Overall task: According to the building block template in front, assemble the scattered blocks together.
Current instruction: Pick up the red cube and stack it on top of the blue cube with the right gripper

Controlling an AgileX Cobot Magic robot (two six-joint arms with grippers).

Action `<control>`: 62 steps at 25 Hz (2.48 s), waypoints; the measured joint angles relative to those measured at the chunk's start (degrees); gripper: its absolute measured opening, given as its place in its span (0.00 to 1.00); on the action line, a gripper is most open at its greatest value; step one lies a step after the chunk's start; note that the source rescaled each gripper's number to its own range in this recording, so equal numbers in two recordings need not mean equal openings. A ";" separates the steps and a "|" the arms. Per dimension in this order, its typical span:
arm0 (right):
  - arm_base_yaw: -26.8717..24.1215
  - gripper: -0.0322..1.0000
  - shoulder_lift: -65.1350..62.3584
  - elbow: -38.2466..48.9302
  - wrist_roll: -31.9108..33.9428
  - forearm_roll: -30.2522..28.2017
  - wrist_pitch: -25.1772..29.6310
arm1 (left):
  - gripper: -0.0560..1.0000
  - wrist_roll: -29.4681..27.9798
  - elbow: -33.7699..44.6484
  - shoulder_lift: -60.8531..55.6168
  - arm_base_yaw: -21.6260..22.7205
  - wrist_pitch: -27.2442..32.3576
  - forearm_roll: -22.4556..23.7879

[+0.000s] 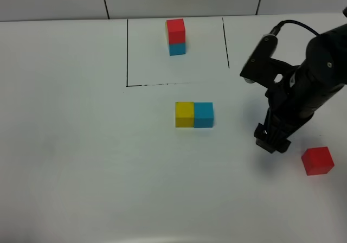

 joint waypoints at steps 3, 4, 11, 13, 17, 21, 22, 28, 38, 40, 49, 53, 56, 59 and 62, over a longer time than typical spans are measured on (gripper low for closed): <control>0.00 0.78 -2.22 3.52 2.63 -1.88 -0.39 | 0.44 0.00 0.00 0.00 0.00 0.00 0.00; 0.00 0.78 -2.77 4.34 3.30 -2.25 -0.45 | 0.44 0.00 0.00 0.00 0.00 0.00 0.00; 0.00 0.78 -4.87 7.25 6.08 -3.43 -1.12 | 0.44 0.00 0.00 0.00 0.00 0.00 0.00; 0.00 0.78 -4.98 7.25 6.12 -3.45 -1.23 | 0.44 0.00 0.00 0.00 0.00 0.00 0.00; 0.00 0.78 -4.98 7.25 5.87 -3.66 -2.89 | 0.44 0.00 0.00 0.00 0.00 0.00 0.00; 0.00 0.78 -4.98 7.25 3.25 -3.82 -5.38 | 0.44 0.00 0.00 0.00 0.00 0.00 0.00; 0.00 0.78 -4.90 7.25 1.84 -3.82 -5.93 | 0.44 0.00 0.00 0.00 0.00 0.00 0.00; 0.00 0.78 -1.77 4.27 -3.10 -3.82 -5.92 | 0.44 0.00 0.00 0.00 0.00 0.00 0.00; -5.84 0.78 0.88 2.74 4.20 -5.47 1.28 | 0.44 0.00 0.00 0.00 0.00 0.00 0.00; -8.23 0.78 0.88 3.29 5.70 -4.22 2.45 | 0.44 0.00 0.00 0.00 0.00 0.00 0.00; -15.11 0.78 0.93 10.16 13.94 1.88 -2.07 | 0.44 -0.05 0.00 0.00 0.00 0.00 0.00; -16.95 0.78 0.93 12.01 19.10 2.65 -5.80 | 0.44 -0.05 0.00 0.00 0.00 0.00 0.00; -18.49 0.78 0.93 12.82 22.91 2.65 -8.01 | 0.44 -0.05 0.00 0.00 0.00 0.00 0.00; -19.18 0.78 1.25 12.97 24.96 2.65 -9.08 | 0.44 -0.05 0.00 0.00 0.00 0.00 0.00; -19.35 0.78 2.32 12.97 25.31 2.78 -9.66 | 0.44 -0.05 0.00 0.00 0.00 0.00 0.00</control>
